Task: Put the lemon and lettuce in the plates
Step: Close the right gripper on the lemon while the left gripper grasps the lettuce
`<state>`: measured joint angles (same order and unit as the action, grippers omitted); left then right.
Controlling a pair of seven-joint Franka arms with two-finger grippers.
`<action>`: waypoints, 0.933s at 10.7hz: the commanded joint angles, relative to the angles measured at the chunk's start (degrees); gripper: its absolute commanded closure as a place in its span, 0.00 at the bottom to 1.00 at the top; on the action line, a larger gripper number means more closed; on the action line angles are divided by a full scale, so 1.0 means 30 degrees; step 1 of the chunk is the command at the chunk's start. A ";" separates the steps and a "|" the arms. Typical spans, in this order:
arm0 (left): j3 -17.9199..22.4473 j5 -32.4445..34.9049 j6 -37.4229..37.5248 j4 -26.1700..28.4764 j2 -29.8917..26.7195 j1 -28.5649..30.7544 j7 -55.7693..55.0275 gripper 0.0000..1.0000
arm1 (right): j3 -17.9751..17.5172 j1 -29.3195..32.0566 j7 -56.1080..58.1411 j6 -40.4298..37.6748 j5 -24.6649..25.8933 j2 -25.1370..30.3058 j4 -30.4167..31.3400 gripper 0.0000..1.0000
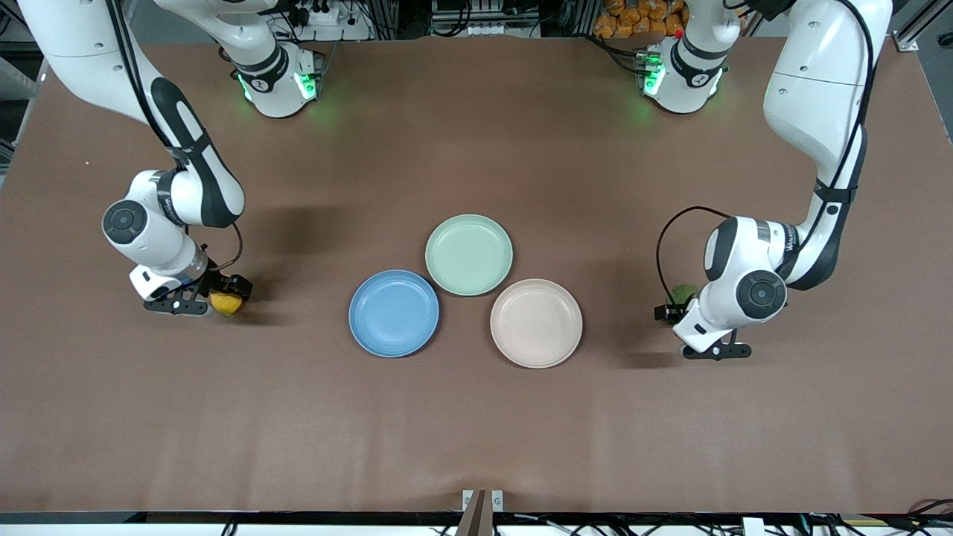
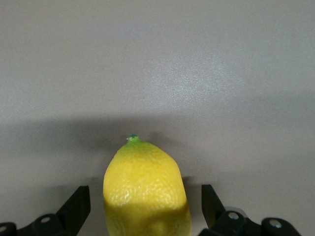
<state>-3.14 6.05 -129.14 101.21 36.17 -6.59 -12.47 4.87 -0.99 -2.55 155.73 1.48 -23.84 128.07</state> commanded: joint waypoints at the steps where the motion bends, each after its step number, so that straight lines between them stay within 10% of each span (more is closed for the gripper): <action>1: -0.0125 0.0504 -0.0662 0.0831 -0.0486 0.0381 0.0467 0.00 | -0.0187 0.0301 -0.0057 0.0296 0.0094 0.0006 0.0114 0.00; 3: -0.0125 0.0504 -0.1248 0.1066 -0.0311 0.0440 0.0613 0.00 | -0.0187 0.0301 -0.0057 0.0296 0.0094 0.0006 0.0085 0.00; 7: -0.0183 0.0184 -0.1630 0.1096 -0.0075 0.1083 0.2018 0.00 | -0.0187 0.0301 -0.0145 0.0063 0.0094 -0.0053 -0.0003 0.66; 10: -0.0183 0.0182 -0.2477 0.1241 0.0188 0.1085 0.1874 0.74 | -0.0187 0.0272 -0.0087 -0.0113 0.0123 0.0035 -0.0236 0.77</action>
<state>-3.14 6.05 -134.53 104.07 36.50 -3.69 -7.66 4.87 -0.98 -2.56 155.77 1.46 -23.93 127.94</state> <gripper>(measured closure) 0.264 0.388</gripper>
